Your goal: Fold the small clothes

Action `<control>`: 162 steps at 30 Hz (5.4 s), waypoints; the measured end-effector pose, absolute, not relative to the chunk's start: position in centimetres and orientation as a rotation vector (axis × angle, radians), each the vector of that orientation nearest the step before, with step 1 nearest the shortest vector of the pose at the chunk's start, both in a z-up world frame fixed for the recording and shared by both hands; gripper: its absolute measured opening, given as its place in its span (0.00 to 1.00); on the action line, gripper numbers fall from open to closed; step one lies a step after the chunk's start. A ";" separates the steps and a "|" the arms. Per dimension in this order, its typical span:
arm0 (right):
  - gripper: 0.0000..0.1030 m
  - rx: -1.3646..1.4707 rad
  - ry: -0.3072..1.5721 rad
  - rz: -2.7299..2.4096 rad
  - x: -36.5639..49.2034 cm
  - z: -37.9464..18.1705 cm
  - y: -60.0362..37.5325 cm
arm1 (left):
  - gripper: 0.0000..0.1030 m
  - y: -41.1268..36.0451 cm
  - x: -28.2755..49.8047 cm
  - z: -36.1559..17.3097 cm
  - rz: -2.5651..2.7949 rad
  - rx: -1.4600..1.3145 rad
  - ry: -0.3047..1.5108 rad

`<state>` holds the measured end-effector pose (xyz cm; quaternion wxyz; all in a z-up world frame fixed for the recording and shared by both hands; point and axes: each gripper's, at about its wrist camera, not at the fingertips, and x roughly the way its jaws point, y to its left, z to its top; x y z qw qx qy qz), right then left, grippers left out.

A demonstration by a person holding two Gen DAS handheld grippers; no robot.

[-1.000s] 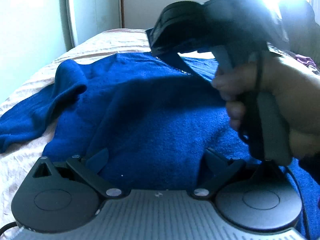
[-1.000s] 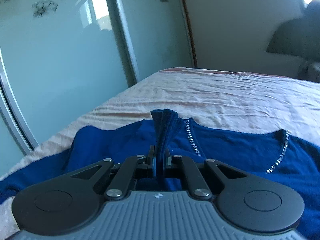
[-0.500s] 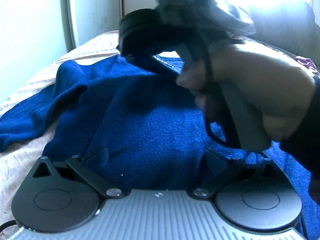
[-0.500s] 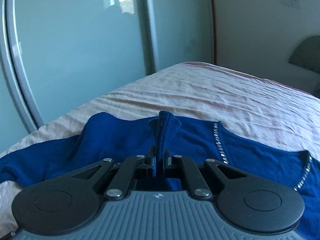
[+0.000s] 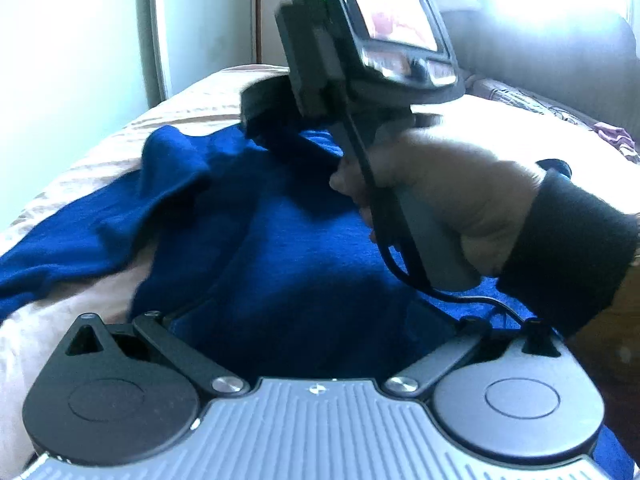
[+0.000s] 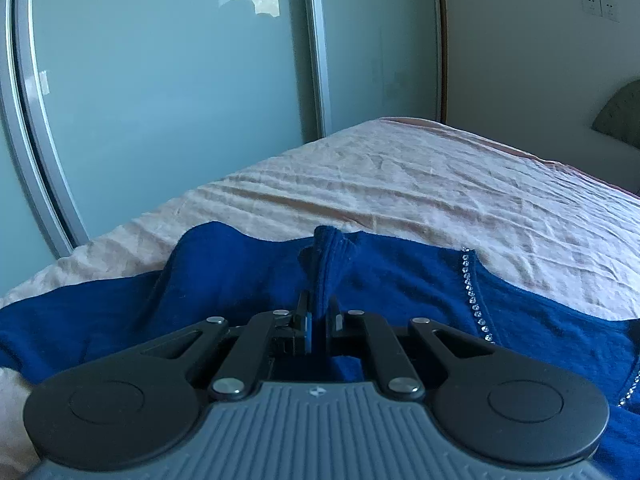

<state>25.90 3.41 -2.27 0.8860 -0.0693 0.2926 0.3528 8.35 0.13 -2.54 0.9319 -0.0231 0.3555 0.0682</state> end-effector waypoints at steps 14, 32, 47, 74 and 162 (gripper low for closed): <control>0.58 -0.136 0.510 0.728 22.8 -0.7 3.1 | 1.00 7.5 3.8 0.0 0.396 -0.023 0.668; 0.58 -0.040 0.683 1.147 13.5 -1.4 8.1 | 0.99 17.2 -2.7 -0.4 0.652 0.094 0.658; 0.58 -0.070 0.722 1.136 11.6 -2.6 8.1 | 0.54 19.3 -2.0 -2.0 0.537 0.131 0.702; 0.68 0.082 0.675 1.031 13.0 -0.9 0.5 | 0.03 20.1 -1.3 3.8 0.409 -0.220 0.430; 0.04 0.609 0.544 0.337 24.2 -0.8 -29.9 | 0.83 3.2 9.6 -0.3 0.079 0.167 0.517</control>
